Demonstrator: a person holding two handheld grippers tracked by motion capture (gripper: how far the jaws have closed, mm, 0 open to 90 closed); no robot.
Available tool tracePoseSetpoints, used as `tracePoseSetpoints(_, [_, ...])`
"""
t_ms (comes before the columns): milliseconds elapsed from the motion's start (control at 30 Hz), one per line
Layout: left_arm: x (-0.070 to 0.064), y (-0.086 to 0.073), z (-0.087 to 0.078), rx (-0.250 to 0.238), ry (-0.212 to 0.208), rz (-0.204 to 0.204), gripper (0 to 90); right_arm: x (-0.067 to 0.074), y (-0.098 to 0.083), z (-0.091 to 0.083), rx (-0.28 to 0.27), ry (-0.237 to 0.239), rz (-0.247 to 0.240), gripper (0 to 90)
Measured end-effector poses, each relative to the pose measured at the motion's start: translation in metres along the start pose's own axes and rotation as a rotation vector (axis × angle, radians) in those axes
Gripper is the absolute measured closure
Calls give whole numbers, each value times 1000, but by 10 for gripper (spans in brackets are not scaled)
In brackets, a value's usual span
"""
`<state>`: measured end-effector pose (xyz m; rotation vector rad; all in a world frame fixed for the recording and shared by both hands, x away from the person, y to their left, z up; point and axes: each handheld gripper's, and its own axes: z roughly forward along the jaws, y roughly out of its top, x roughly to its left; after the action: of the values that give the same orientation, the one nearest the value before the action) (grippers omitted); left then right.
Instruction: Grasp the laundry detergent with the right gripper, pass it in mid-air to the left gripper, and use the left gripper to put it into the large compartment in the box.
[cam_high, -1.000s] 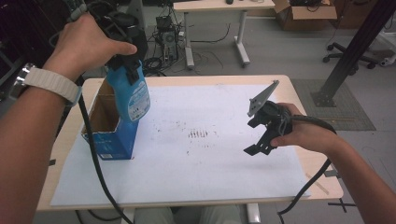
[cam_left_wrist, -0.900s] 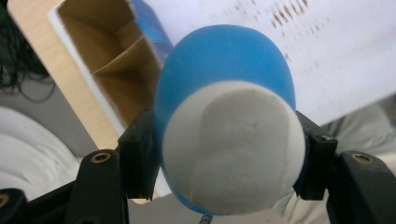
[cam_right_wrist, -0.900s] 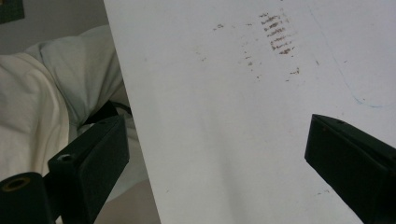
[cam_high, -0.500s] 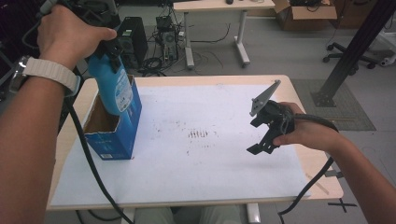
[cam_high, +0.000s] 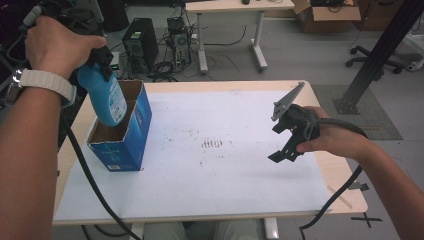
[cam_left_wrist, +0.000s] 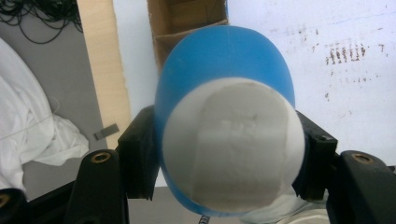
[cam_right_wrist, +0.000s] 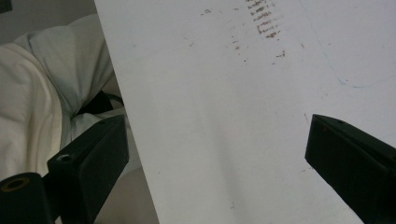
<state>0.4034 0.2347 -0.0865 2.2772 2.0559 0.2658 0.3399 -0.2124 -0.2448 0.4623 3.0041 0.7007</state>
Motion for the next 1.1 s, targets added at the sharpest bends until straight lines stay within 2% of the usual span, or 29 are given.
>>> tracePoseSetpoints(200, [7,0,16,1,3,0,380,-1,0,3,2,6,5,64])
tracePoseSetpoints(467, [14,-3,47,4,-6,-2,380,0,3,7,6,11,5,64])
tracePoseSetpoints(700, [15,-3,67,6,-18,-7,380,-1,3,10,8,10,14,63])
tracePoseSetpoints(1100, [14,-4,100,3,-15,-6,380,0,2,12,18,12,11,65])
